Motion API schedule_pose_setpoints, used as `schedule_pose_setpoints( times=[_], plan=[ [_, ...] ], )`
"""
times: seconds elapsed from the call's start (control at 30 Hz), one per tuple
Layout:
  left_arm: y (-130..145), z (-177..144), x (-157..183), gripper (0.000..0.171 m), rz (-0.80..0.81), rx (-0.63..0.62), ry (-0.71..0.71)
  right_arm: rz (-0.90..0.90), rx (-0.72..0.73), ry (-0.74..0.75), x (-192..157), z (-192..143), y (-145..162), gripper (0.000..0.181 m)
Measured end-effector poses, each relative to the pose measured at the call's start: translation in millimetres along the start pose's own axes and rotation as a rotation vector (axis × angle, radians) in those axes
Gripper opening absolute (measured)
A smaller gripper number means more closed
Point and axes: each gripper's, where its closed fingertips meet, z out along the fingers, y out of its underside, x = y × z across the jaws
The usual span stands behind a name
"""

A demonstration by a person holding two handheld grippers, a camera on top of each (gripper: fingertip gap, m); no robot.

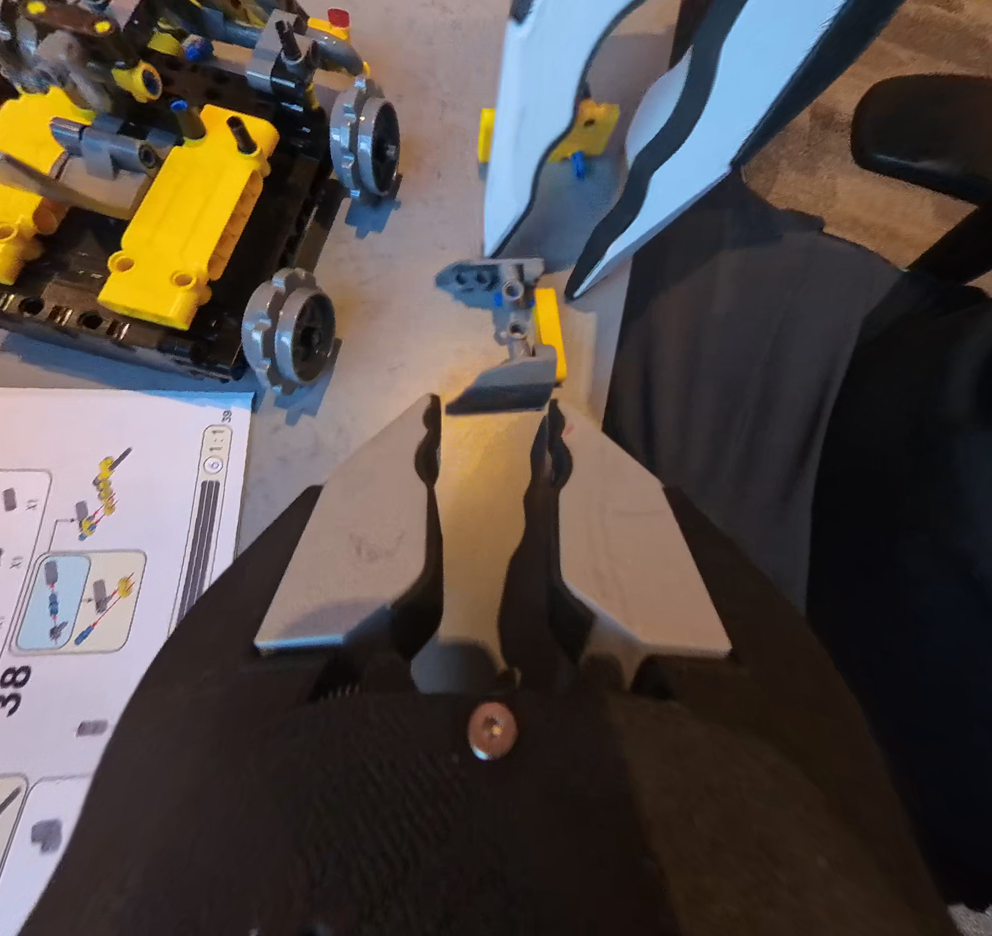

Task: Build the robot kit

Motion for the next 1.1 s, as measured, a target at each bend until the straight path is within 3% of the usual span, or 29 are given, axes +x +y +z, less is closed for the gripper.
schedule_pose_setpoints(
  times=[0.27, 0.4, 0.67, 0.87, 0.97, 1.1],
  plan=[
    [0.9, -9.0, -11.3, 0.035, -0.053, 0.039, -0.038, 0.084, 0.082, 0.081, -2.6, -27.9, -9.2, 0.033],
    [-9.3, -13.1, 2.0, 0.049, -0.052, 0.080, 0.013, 0.142, 0.094, 0.093, -0.1, -37.5, -1.1, 0.033],
    [-2.6, 3.8, 5.6, 0.055, 0.022, -0.012, -0.043, 0.156, 0.077, 0.114, -0.5, -29.2, -3.0, 0.043],
    [-4.1, 1.6, 5.4, 0.046, 0.011, 0.009, -0.018, 0.357, 0.102, 0.193, 8.7, -74.4, 43.9, 0.036],
    [-2.6, 7.9, 7.9, 0.039, 0.055, -0.016, -0.008, 0.396, 0.081, 0.213, 6.4, -77.1, 64.7, 0.035],
    [-6.4, 12.8, 10.1, 0.039, 0.074, -0.029, 0.013, 0.433, 0.109, 0.184, 7.9, -65.9, 67.0, 0.040]
  ],
)
